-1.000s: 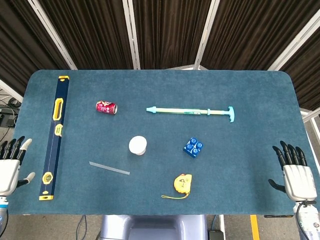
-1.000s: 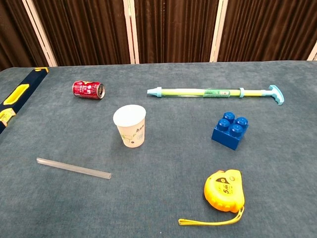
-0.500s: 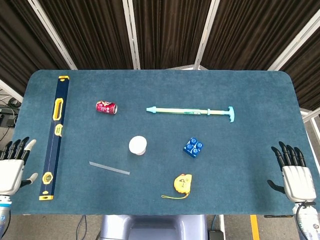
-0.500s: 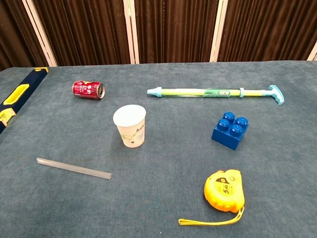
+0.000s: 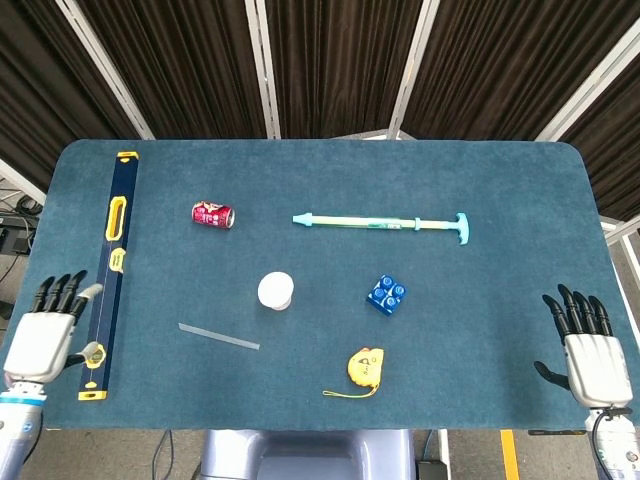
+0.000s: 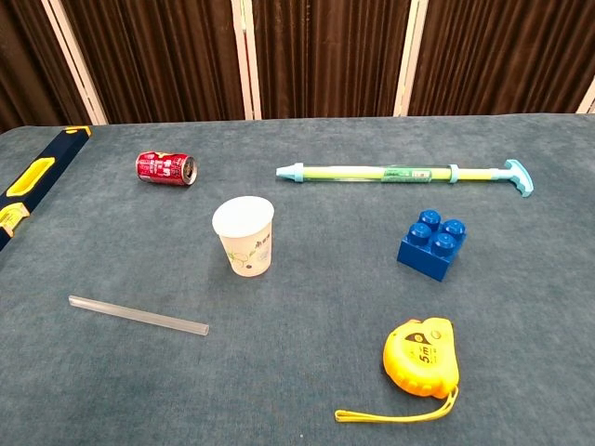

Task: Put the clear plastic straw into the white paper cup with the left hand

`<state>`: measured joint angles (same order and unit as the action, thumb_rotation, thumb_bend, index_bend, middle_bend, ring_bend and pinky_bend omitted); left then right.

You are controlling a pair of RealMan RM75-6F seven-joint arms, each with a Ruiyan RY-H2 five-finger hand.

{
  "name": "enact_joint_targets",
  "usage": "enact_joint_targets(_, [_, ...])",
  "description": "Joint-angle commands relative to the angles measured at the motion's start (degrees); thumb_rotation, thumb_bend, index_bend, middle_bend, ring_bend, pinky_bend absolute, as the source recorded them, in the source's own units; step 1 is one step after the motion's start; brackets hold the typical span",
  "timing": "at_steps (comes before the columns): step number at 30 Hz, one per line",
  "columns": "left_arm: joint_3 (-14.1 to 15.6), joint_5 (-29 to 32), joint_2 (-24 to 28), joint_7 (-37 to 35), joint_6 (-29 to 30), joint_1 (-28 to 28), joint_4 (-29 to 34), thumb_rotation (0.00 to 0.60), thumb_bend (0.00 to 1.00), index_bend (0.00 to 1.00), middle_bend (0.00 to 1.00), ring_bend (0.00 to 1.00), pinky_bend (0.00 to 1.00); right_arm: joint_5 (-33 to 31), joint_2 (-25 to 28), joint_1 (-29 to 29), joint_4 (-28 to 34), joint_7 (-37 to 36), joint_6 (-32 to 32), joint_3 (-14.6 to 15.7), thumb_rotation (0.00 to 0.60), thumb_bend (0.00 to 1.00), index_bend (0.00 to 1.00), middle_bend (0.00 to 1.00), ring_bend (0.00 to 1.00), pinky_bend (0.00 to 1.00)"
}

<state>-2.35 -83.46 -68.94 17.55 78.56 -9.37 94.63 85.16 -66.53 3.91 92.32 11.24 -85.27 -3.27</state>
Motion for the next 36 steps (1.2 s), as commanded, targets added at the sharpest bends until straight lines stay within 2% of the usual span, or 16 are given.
enact_joint_targets(1, [-0.18,0.04,-2.08,1.88,-2.60,-1.93,0.43,0.600,0.27,0.40,0.02,0.00,0.09,0.18,-0.09,0.09,0.03,0.09,0.05,0.02,0.600,0.04,0.09,0.00,0.00,0.00])
enact_joint_targets(5, [-0.83,1.59,-5.78,4.76,-7.34,-5.16,1.45,0.600,0.29,0.45,0.03,0.01,0.11,0.48,-0.28,0.33,0.01,0.12,0.31,0.06,0.600,0.04,0.09,0.00,0.00,0.00])
enact_joint_targets(11, [-3.42,8.95,-12.85,12.41,-14.72,-10.71,1.94,0.600,0.29,0.45,0.03,0.01,0.11,0.06,-0.26,0.56,-0.47,-0.92,0.88,-0.15,0.600,0.04,0.09,0.00,0.00,0.00])
enact_joint_targets(18, [-4.95,14.68,-19.66,18.85,-17.74,-15.43,1.46,0.600,0.32,0.49,0.03,0.01,0.11,-0.15,-0.25,0.73,-0.69,-1.62,1.31,-0.20,0.600,0.04,0.09,0.00,0.00,0.00])
enact_joint_targets(30, [-4.13,19.76,-22.35,24.50,-17.91,-18.26,1.95,0.600,0.32,0.50,0.02,0.00,0.11,0.30,0.51,0.44,0.09,-3.05,0.33,-0.40,0.600,0.04,0.09,0.00,0.00,0.00])
enact_joint_targets(36, [-2.94,24.12,-21.93,27.56,-18.69,-19.56,2.66,0.600,0.32,0.46,0.00,0.00,0.10,0.45,0.67,0.41,0.31,-3.31,0.21,-0.41,0.600,0.04,0.09,0.00,0.00,0.00])
